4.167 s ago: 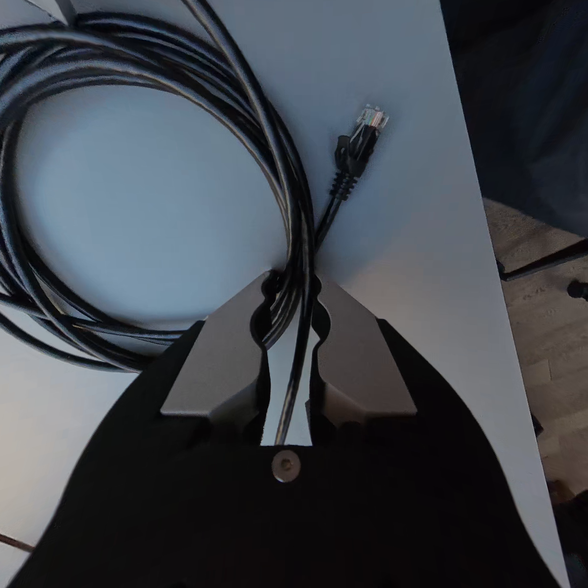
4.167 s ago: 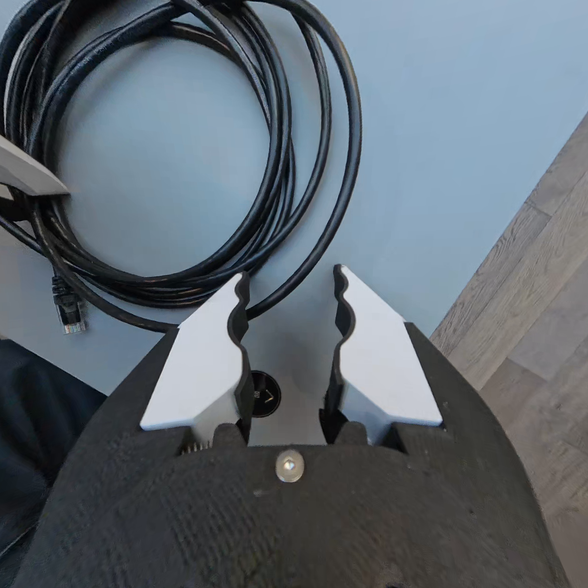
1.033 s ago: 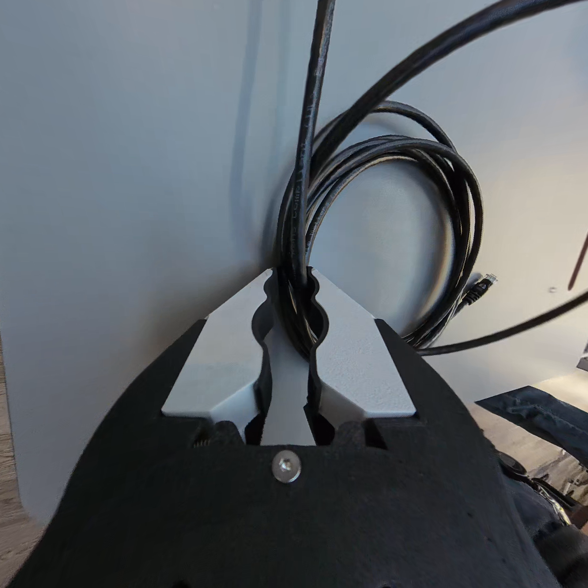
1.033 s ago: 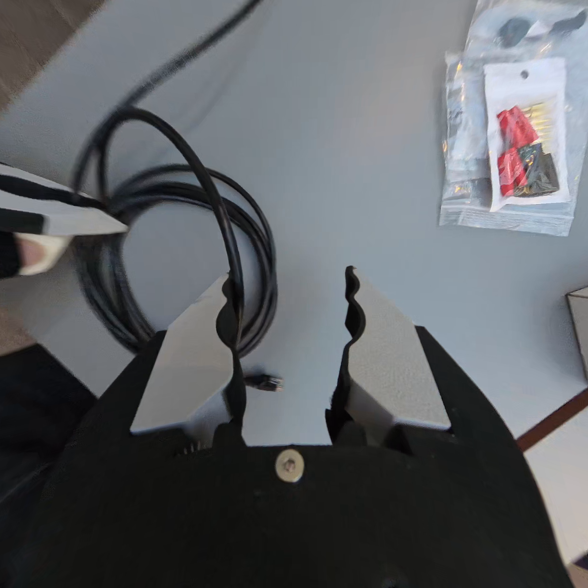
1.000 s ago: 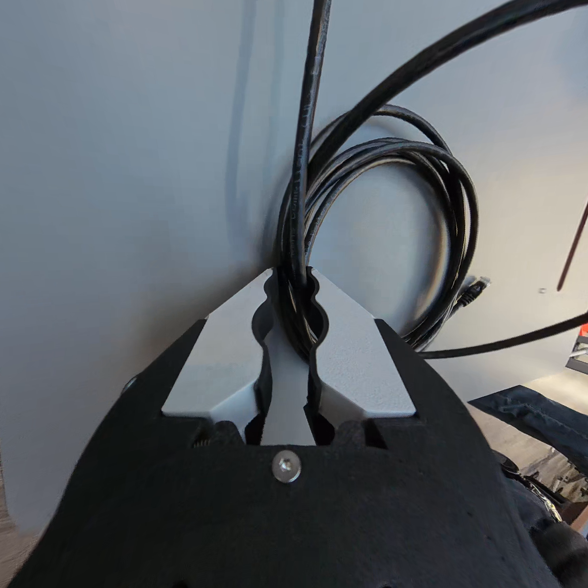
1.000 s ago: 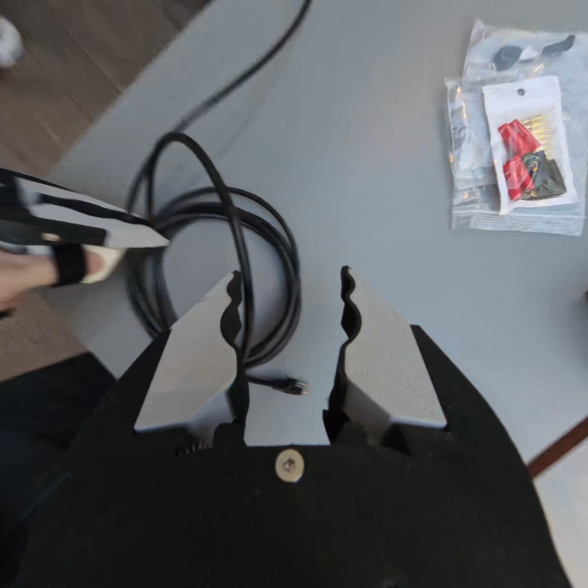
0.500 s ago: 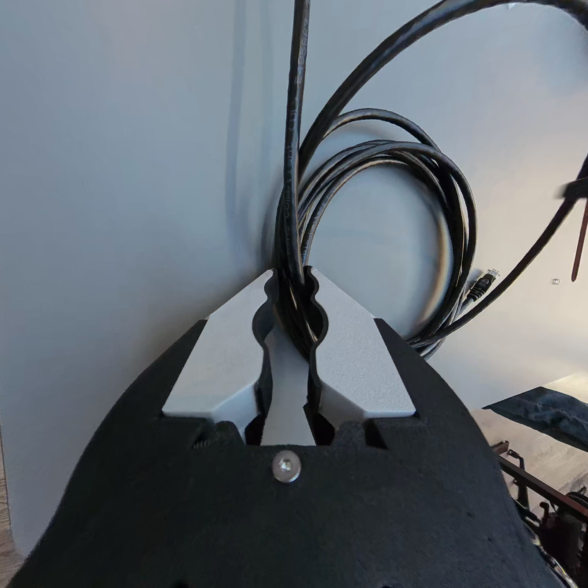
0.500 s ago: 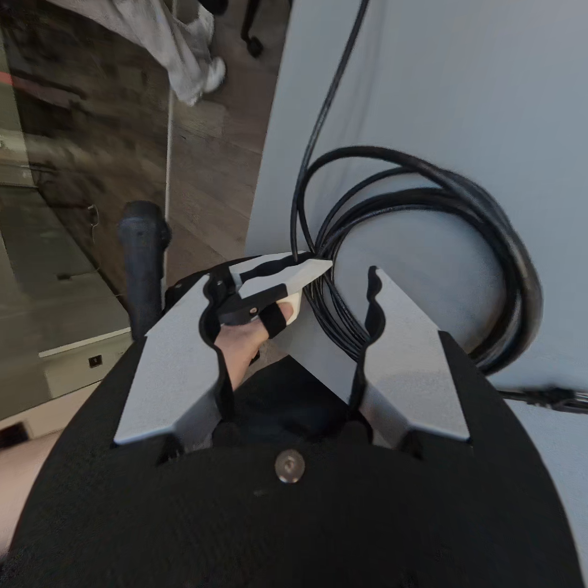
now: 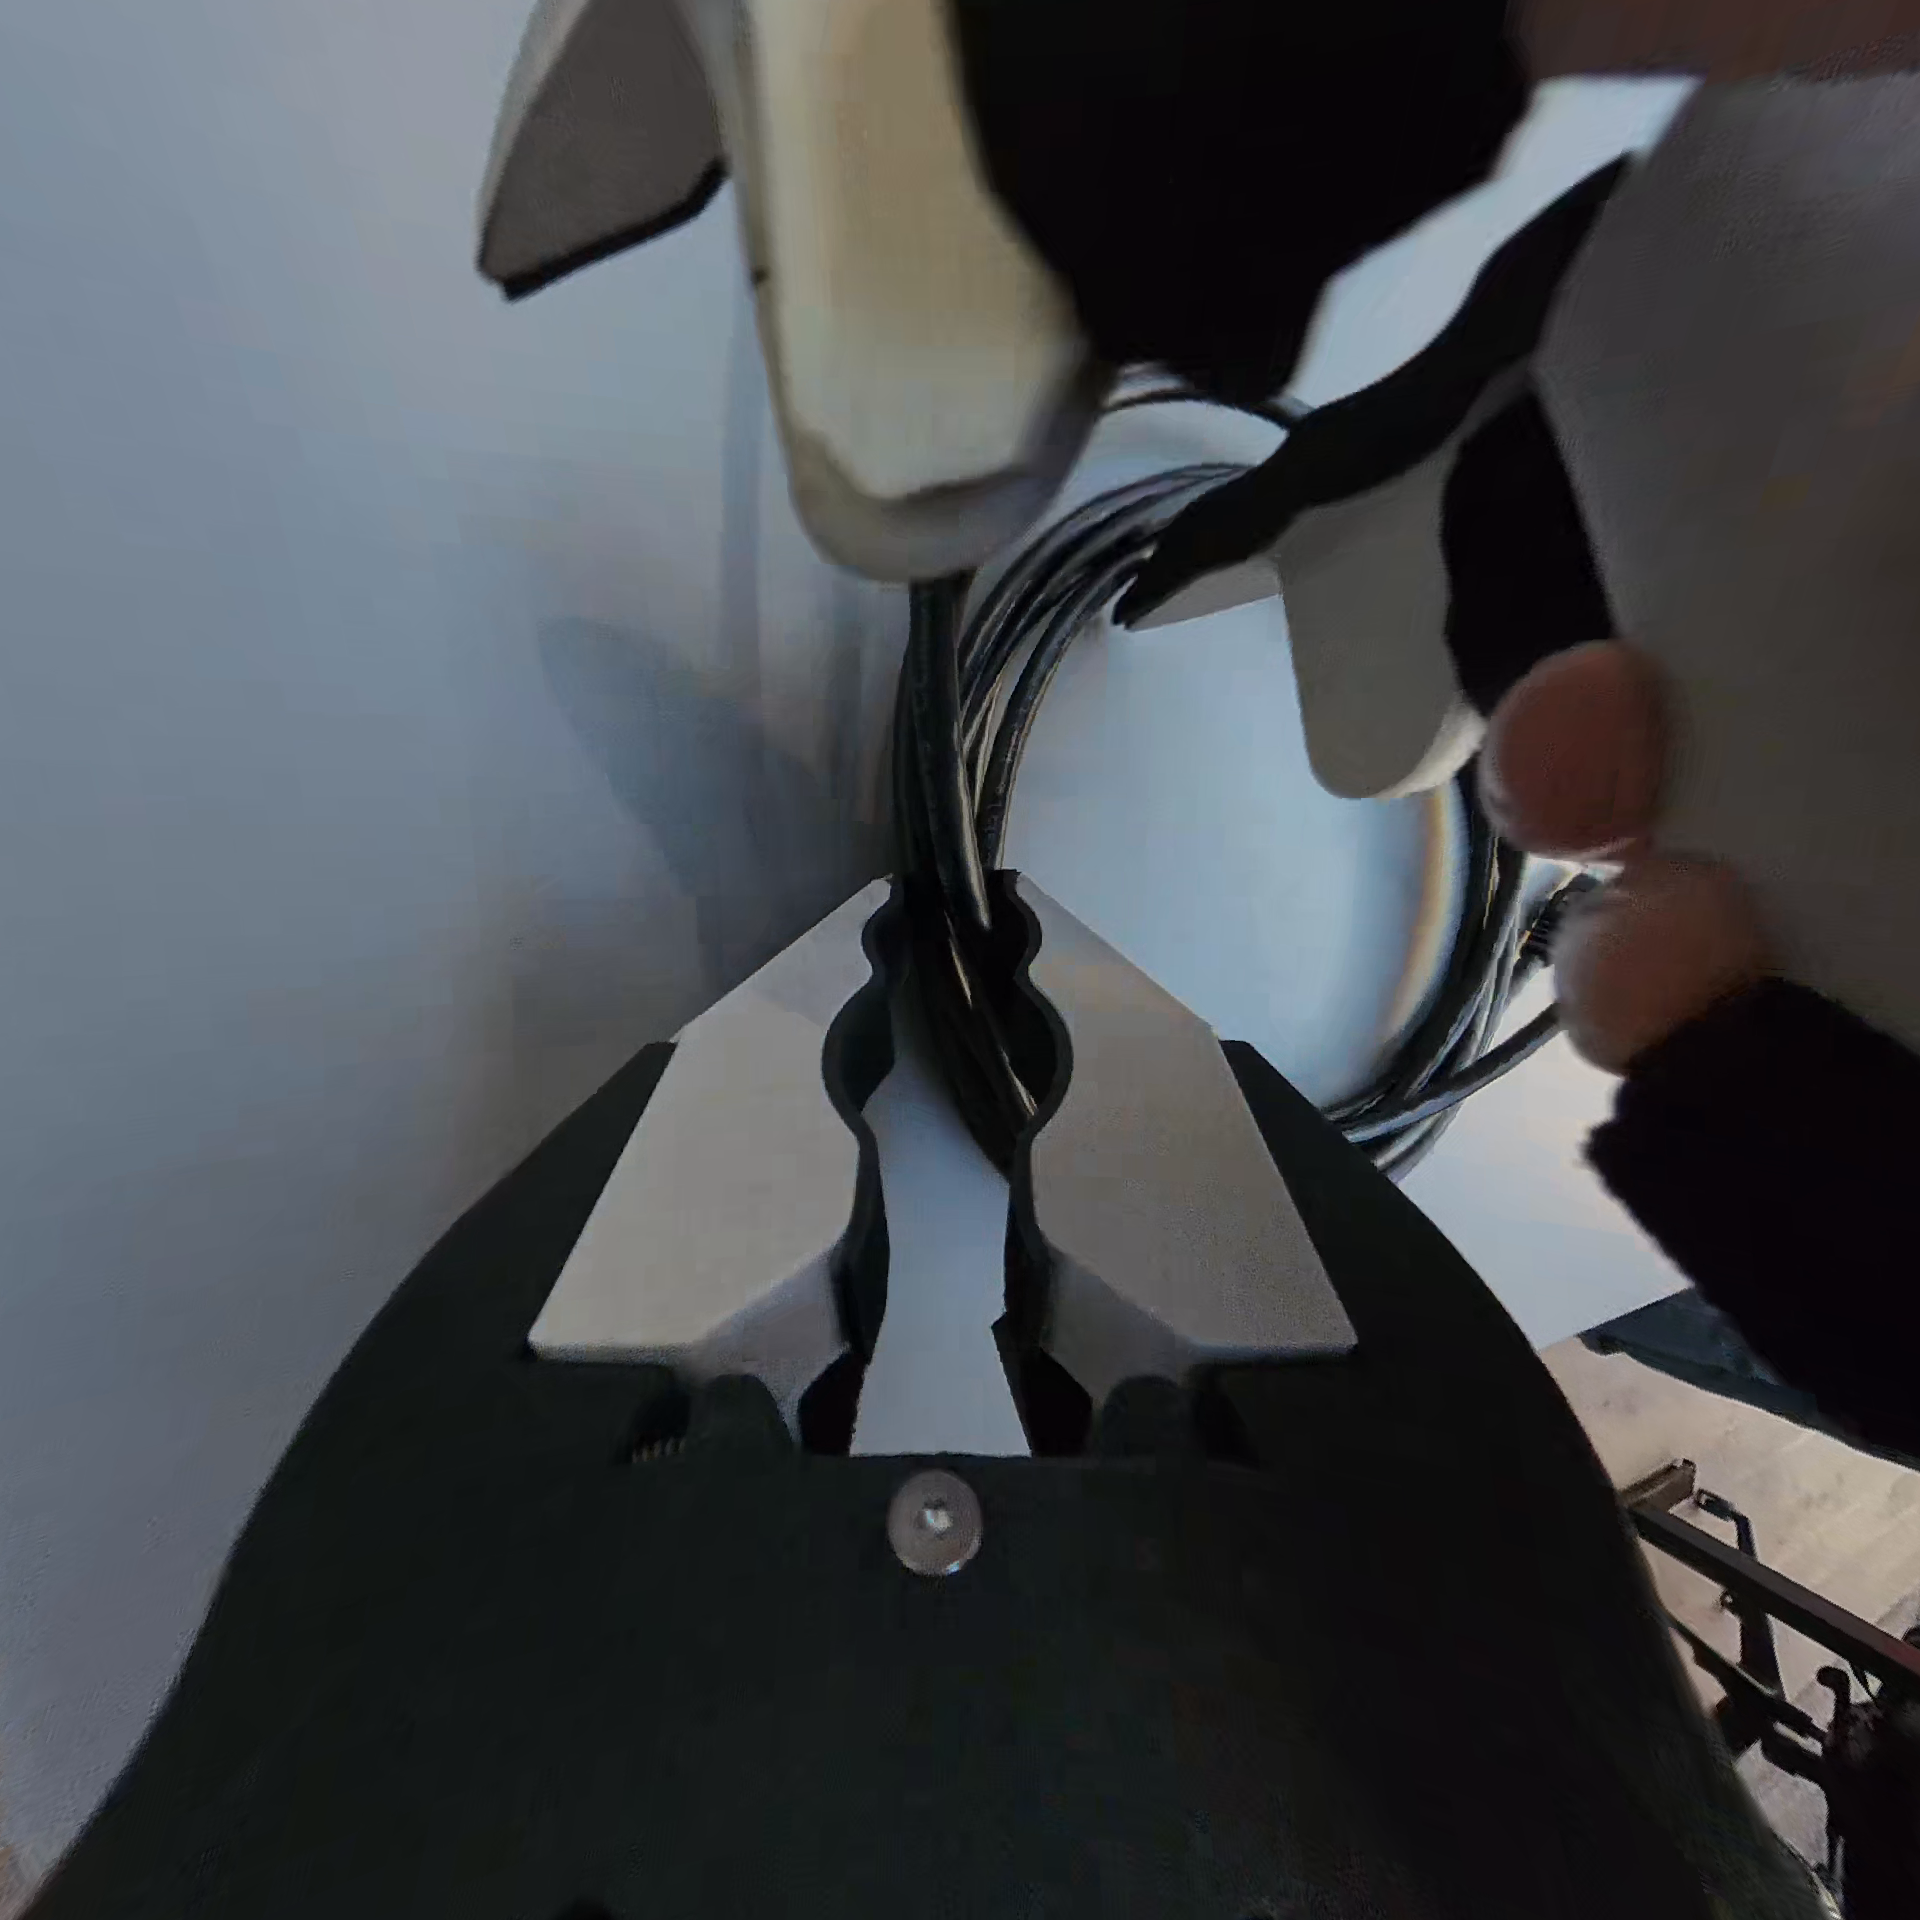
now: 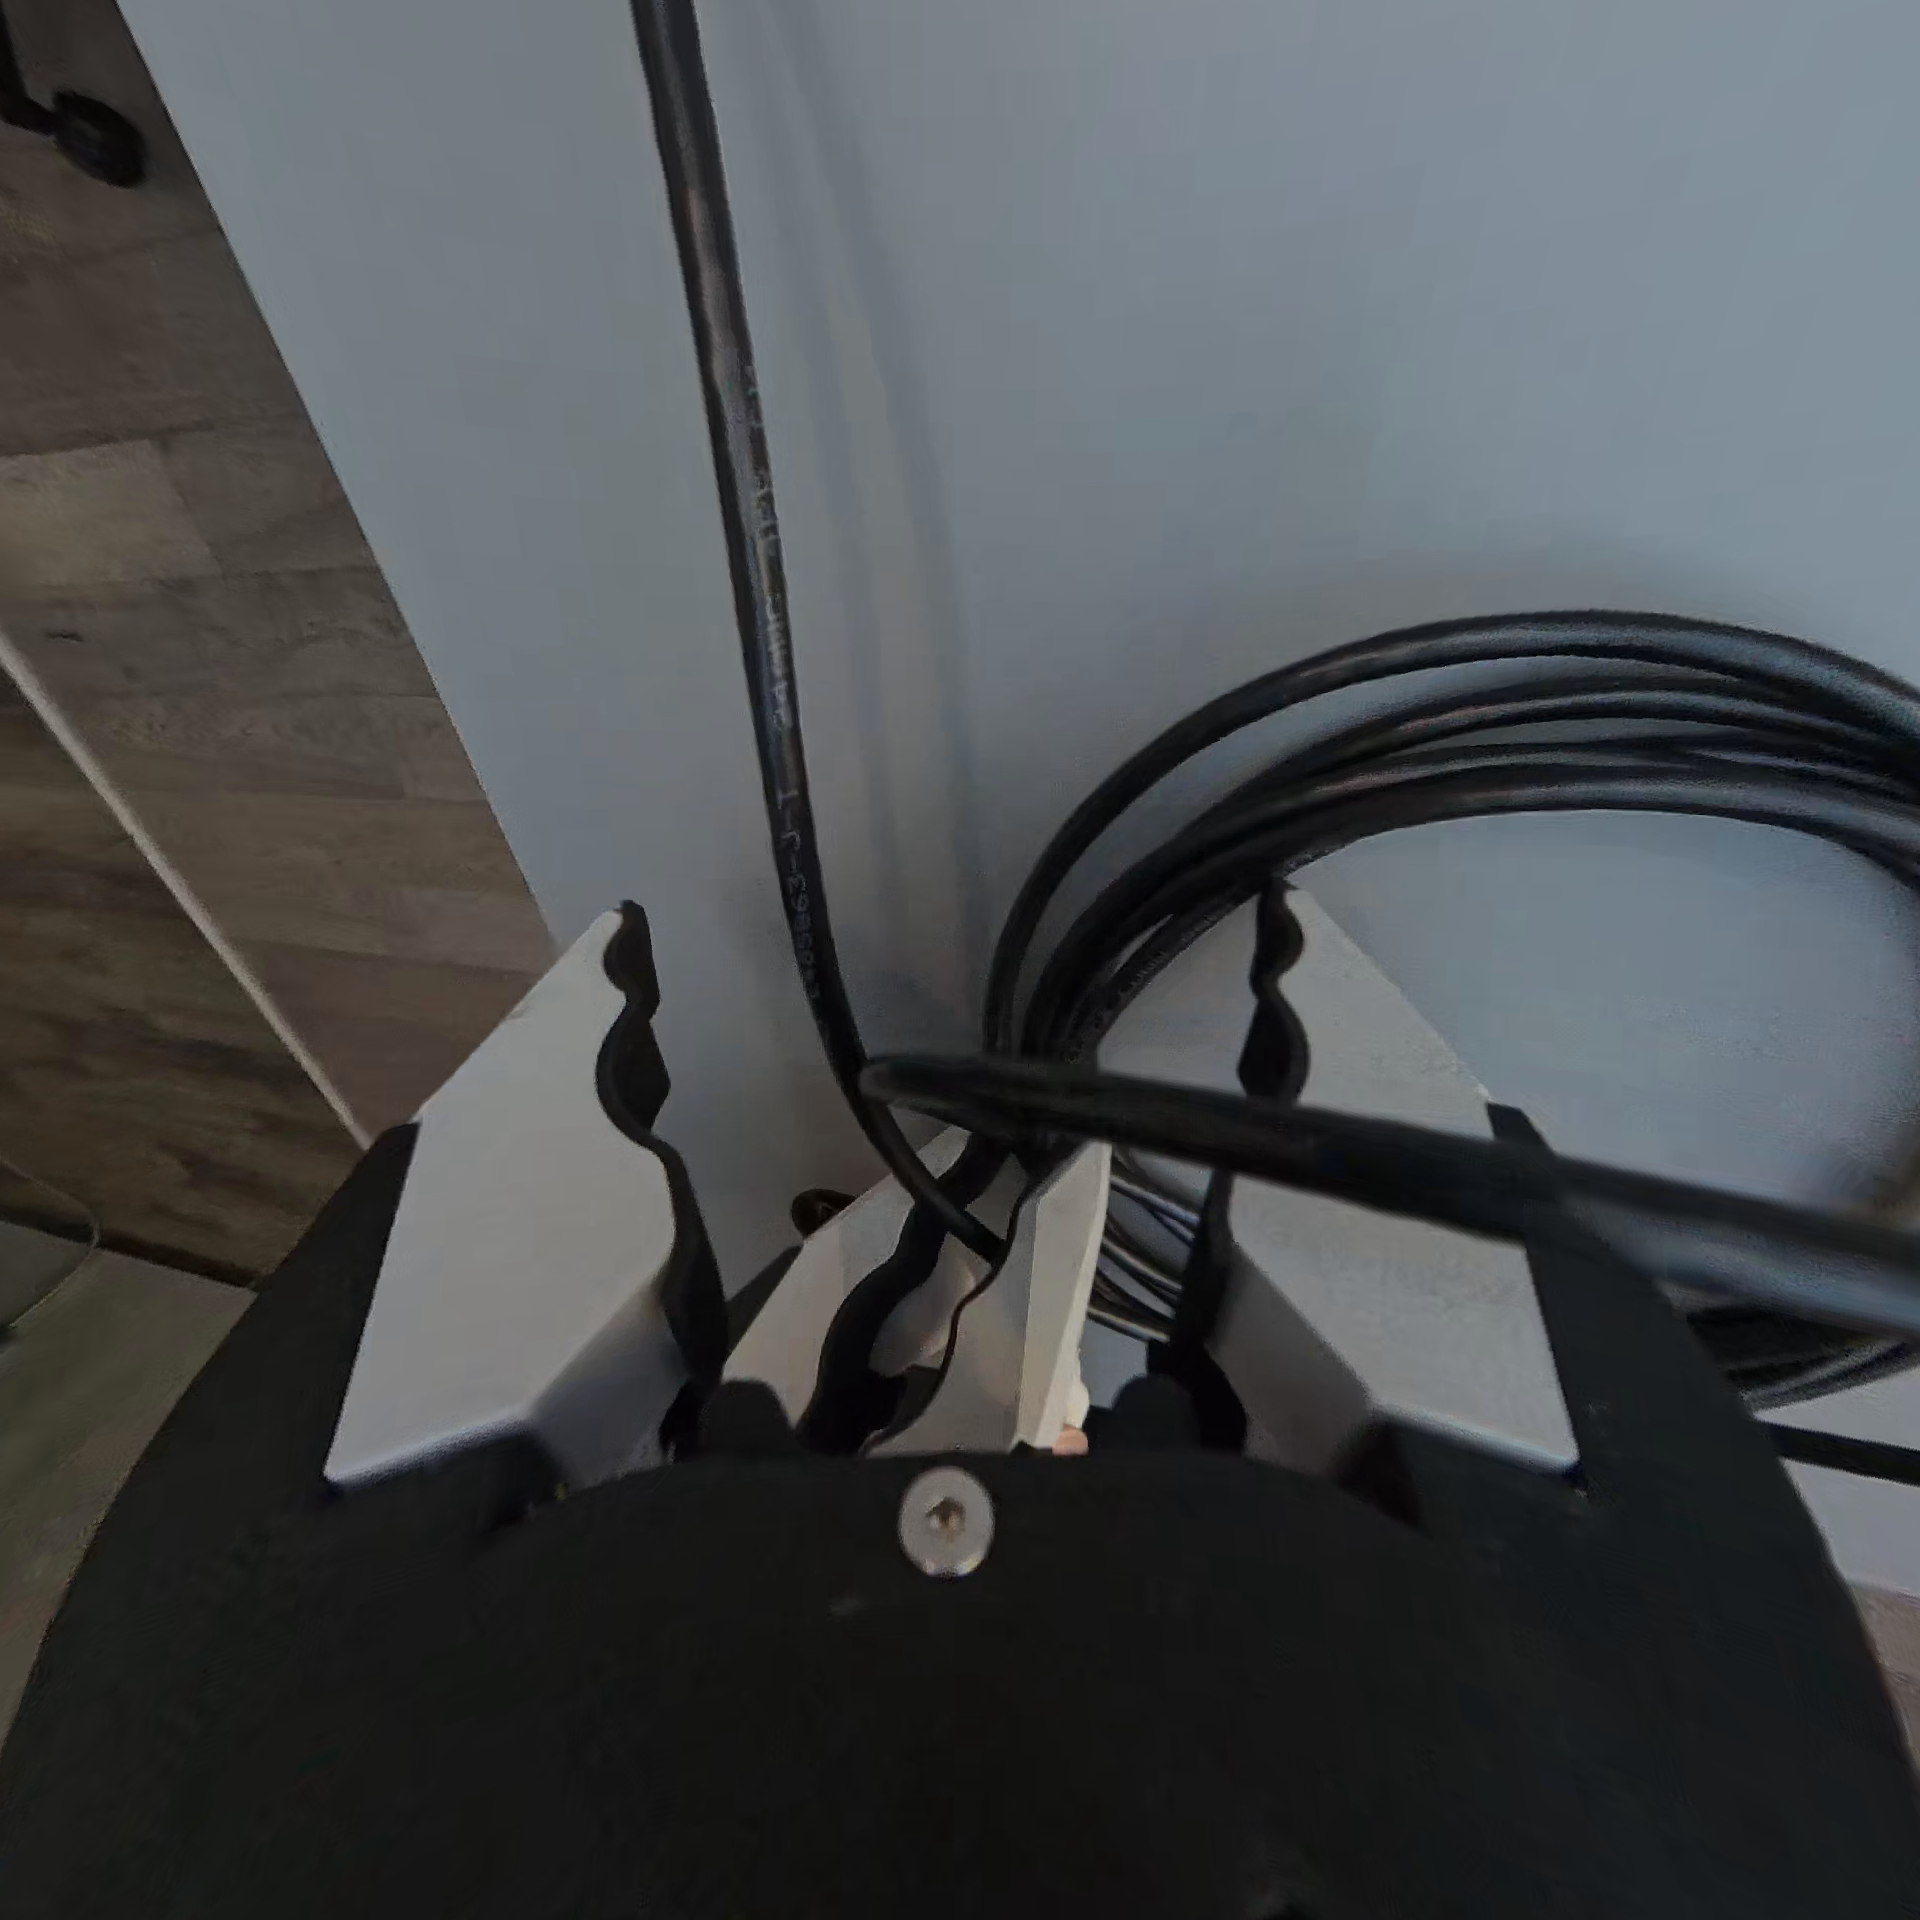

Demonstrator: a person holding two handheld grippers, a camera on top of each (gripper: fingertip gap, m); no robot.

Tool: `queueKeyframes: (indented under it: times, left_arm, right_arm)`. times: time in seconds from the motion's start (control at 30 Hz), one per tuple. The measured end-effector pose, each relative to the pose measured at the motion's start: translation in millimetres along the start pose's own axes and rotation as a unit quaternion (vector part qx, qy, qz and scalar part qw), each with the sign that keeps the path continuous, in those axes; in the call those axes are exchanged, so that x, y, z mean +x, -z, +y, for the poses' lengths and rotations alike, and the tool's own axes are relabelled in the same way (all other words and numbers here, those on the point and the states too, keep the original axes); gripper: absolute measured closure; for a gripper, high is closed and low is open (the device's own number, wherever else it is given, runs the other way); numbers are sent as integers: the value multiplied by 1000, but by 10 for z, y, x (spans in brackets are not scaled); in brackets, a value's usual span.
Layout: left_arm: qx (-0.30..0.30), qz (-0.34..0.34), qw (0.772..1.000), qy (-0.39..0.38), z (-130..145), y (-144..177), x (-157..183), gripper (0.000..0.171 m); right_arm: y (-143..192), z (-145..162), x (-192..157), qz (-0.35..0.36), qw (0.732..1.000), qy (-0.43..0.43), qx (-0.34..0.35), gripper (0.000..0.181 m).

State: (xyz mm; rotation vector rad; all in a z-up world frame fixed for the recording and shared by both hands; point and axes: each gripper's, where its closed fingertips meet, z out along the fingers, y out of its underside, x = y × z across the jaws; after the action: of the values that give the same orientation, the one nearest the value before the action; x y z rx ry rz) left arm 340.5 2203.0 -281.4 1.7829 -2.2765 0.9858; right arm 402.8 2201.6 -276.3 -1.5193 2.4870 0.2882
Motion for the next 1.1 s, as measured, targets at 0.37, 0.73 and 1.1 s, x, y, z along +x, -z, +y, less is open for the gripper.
queueKeyframes:
  times: [0.37,0.73,1.1]
  left_arm:
    - [33,38,994,102,16,6,65,156]
    - [133,275,942,140,-208,908,-246,159]
    - [41,235,708,-665,-461,1145,364,137]
  right_arm:
    - [-92,-14,171,141,976,161,29,123]
    - [15,254,476,25,938,345,19,163]
    - [155,819,1145,66,677,730,-69,165]
